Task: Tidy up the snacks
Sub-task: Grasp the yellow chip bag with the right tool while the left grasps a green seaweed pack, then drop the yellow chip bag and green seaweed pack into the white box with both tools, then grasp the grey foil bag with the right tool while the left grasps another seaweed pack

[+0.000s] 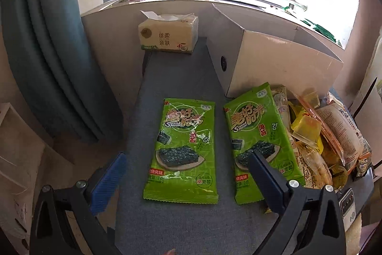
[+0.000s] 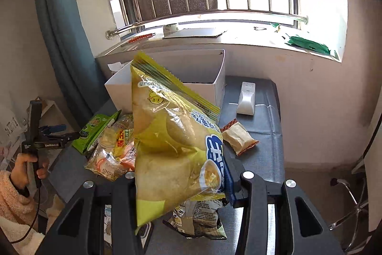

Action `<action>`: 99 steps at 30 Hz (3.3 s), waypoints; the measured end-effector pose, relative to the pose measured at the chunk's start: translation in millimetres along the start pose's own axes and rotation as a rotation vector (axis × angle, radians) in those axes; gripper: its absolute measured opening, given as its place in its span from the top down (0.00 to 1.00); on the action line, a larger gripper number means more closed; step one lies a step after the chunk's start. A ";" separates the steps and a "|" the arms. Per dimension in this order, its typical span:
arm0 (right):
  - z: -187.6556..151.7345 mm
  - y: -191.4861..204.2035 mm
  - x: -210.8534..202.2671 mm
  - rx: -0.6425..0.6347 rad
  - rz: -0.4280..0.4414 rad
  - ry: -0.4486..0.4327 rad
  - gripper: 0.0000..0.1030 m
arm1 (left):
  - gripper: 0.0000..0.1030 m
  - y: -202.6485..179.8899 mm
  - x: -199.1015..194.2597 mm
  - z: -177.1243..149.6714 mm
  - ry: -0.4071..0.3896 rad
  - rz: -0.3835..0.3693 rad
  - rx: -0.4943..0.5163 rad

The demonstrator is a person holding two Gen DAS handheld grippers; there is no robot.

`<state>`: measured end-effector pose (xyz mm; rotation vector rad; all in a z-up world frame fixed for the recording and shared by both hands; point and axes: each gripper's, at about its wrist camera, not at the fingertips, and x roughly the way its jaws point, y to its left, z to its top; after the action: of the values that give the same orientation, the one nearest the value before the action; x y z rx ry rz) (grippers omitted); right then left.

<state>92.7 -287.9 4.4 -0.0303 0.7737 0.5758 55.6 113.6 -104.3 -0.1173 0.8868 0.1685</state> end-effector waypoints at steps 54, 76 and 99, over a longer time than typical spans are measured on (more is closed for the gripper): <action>128.4 36.5 107.9 0.003 -0.076 -0.062 0.00 | 0.00 -75.9 -27.8 165.7 -0.231 -0.298 -0.057; -81.4 13.4 -31.6 0.165 -0.103 -0.069 0.00 | 0.00 -71.9 -124.9 -37.2 -0.251 -0.313 0.011; -90.5 -16.2 53.0 0.189 -0.134 0.147 0.00 | 0.00 -64.5 -94.2 -42.6 -0.149 -0.320 -0.061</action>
<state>72.1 -297.1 -99.3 0.0501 0.9592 0.3745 -22.6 33.9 -55.6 -0.2974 0.7042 -0.0939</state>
